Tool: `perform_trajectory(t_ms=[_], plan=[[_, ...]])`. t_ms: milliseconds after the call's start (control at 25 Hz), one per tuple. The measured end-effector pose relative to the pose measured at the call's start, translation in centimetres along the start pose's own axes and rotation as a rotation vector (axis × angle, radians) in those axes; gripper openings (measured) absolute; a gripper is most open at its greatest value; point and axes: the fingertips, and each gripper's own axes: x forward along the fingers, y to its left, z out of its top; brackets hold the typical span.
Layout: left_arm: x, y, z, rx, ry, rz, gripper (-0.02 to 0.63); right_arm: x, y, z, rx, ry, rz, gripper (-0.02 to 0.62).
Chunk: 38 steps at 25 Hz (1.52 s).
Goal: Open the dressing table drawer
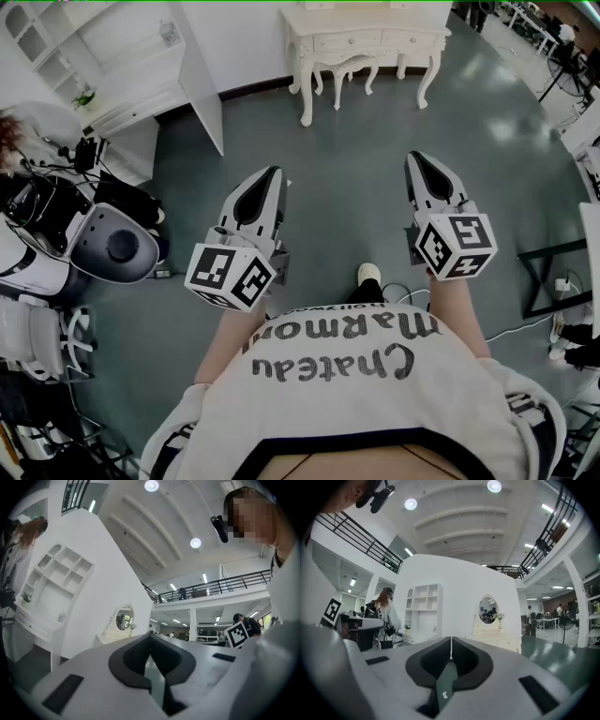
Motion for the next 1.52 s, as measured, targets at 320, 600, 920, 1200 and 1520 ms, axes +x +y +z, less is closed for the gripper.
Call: perform_trajectory(t_ms=[320,600,920,1200,1520], plan=[[2.0,1.2,0.9,-0.007,0.008,0.005,0.023,2.2,-0.5,1.2,0.000,0.017,0.010,0.028],[2.6,0.8,0.8,-0.008,-0.006,0.001,0.023,1.9,-1.5,1.3,0.004,0.008,0.006,0.028],[5.3,0.6,1.2,-0.031,-0.071,-0.012,0.023,3.2,-4.1,2.3,0.039,-0.070,0.035,0.028],[11.8,0.4,2.5,0.000,-0.111,0.006,0.023,7.4,-10.0,4.6,0.009,-0.098,0.063,0.028],[20.7,0.5,0.4,-0.033,-0.101,0.014,0.021,14.3,-17.3,4.0,0.046,-0.056,0.134,0.028]])
